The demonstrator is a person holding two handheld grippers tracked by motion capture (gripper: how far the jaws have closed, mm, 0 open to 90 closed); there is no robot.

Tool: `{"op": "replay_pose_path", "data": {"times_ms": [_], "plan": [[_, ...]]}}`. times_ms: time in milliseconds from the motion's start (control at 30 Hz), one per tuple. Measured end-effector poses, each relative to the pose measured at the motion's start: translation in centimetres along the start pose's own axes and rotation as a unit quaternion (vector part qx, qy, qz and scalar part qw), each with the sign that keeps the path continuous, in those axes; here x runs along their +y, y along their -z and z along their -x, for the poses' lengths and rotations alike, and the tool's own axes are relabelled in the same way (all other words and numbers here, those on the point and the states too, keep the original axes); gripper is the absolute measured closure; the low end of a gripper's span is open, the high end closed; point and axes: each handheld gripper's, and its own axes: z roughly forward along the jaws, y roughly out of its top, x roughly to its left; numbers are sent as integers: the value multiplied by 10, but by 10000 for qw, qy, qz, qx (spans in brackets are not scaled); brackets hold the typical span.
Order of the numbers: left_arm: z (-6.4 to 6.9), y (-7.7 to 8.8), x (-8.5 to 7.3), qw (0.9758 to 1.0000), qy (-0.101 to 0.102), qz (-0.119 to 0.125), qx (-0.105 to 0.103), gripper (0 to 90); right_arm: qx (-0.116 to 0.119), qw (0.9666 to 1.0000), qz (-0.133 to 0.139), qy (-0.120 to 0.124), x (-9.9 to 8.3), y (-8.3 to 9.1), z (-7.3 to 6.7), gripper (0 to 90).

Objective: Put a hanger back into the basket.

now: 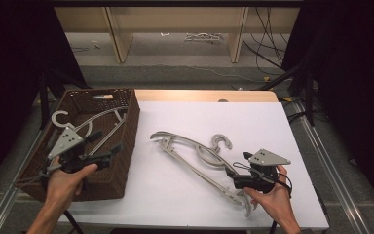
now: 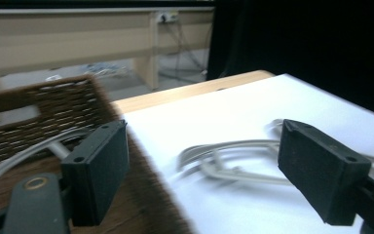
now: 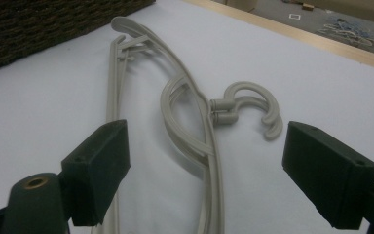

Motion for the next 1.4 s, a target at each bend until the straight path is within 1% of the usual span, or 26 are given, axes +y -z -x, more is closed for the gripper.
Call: {"op": "replay_pose_path", "data": {"times_ms": [67,100,167,200,267,333,367,400,433,500,600,700,733,800,833,867,1000,1033,1067,1133,1167,1200,1233,1267,1333,1400], "plan": [[8,-2,-4,9999,-43,85,-40,201,8,10000,30,-5,0,0,0,186],[13,-2,-6,9999,-35,136,-94,201,14,10000,57,-5,0,0,0,185],[23,-2,-9,9993,-92,190,-298,199,34,9999,101,-10,1,0,0,185],[27,-1,-10,9992,-116,221,-318,199,41,9999,118,-16,1,0,0,185],[36,-1,-15,9986,-152,287,-427,199,75,9999,93,5,1,0,0,185],[44,-1,-20,9982,-235,314,-459,198,52,9998,186,37,1,-1,0,185],[47,-2,-22,9979,-286,336,-482,197,59,9999,154,-8,1,0,-1,185],[49,-2,-24,9976,-332,337,-508,197,57,9998,173,13,1,0,-1,185],[50,-2,-27,9975,-342,348,-510,197,43,9998,194,33,1,0,-1,185],[52,-2,-32,9976,-263,371,-517,196,83,9998,166,-9,1,-1,-2,184],[56,-3,-43,9977,-334,242,-538,196,88,9998,183,19,1,-2,-3,184],[61,-5,-54,9975,-320,113,-623,196,105,9998,147,13,1,-2,-4,184],[63,-6,-58,9973,-309,98,-657,195,106,9998,148,16,1,-3,-3,184],[67,-9,-64,9967,-412,58,-701,189,109,9998,142,28,2,-3,-3,185],[69,-11,-66,9962,-452,-17,-744,185,115,9998,138,33,1,-3,-3,185],[71,-13,-68,9960,-427,-36,-788,185,121,9998,130,34,1,-3,-3,185],[75,-16,-72,9947,-607,-100,-828,185,128,9999,30,11,0,-5,0,183],[75,-17,-73,9945,-627,-106,-831,185,97,9999,25,27,0,-7,1,183],[75,-18,-73,9946,-613,-151,-821,185,112,9999,-35,-3,-1,-8,3,183],[74,-18,-74,9948,-594,-152,-807,184,97,9998,-170,2,-2,-12,5,186],[74,-18,-74,9948,-620,-147,-795,184,112,9996,-262,15,-3,-14,6,188],[74,-17,-74,9953,-561,-119,-780,184,143,9993,-338,12,-3,-15,8,194],[73,-18,-73,9950,-601,-94,-789,184,159,9991,-389,2,-4,-17,9,198],[73,-18,-73,9950,-595,-82,-801,184,165,9989,-445,19,-4,-19,10,199],[73,-18,-73,9944,-666,-106,-810,181,148,9982,-578,17,-5,-22,12,202],[73,-19,-74,9945,-645,-108,-822,180,129,9973,-718,-59,-5,-25,14,204]]}}
